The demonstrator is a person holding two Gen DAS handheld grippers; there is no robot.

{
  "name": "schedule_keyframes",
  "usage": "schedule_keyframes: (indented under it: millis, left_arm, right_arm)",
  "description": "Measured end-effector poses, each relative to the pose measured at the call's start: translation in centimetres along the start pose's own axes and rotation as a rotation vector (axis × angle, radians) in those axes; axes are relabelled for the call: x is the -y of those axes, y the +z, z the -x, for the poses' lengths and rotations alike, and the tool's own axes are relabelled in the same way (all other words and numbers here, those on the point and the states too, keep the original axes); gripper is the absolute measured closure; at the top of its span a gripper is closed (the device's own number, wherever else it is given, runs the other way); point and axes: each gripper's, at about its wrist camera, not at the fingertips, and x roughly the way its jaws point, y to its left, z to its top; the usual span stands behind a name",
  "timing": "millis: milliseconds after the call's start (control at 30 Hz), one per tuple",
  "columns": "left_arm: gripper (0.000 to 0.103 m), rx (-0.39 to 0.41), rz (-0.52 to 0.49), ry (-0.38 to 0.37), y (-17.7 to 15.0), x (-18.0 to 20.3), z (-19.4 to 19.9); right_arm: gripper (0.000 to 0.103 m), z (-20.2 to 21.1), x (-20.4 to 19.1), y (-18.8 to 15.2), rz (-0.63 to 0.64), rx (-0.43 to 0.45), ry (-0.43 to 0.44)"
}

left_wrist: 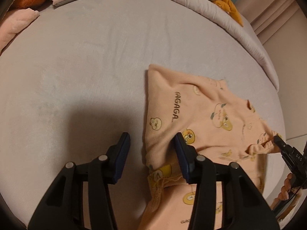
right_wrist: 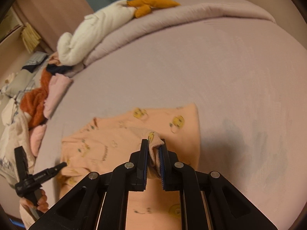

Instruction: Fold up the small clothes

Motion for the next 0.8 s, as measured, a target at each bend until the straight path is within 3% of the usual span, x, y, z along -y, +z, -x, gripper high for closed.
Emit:
schedule_keyframes:
  millis: [100, 233, 400, 600, 800]
  left_arm:
    - [0.055, 0.007, -0.017, 0.013, -0.1, 0.1, -0.1]
    - [0.054, 0.004, -0.025, 0.017, 0.0, 0.0, -0.2]
    - [0.054, 0.010, -0.028, 0.020, -0.1, 0.1, -0.2]
    - [0.054, 0.022, -0.030, 0.024, -0.8, 0.2, 0.0]
    - [0.053, 0.021, -0.030, 0.021, -1.6, 0.2, 0.5]
  right_arm:
    - [0.087, -0.6, 1.3, -0.4, -0.052, -0.020, -0.025]
    - [0.053, 0.2, 3.3, -0.8, -0.142, -0.007, -0.028]
    - [0.053, 1.8, 4.6, -1.4, -0.200, 0.031, -0.015]
    - [0.053, 1.2, 2.6, -2.0, -0.184, 0.038, 0.033]
    - [0.053, -2.2, 0.7, -1.4, -0.163, -0.009, -0.095]
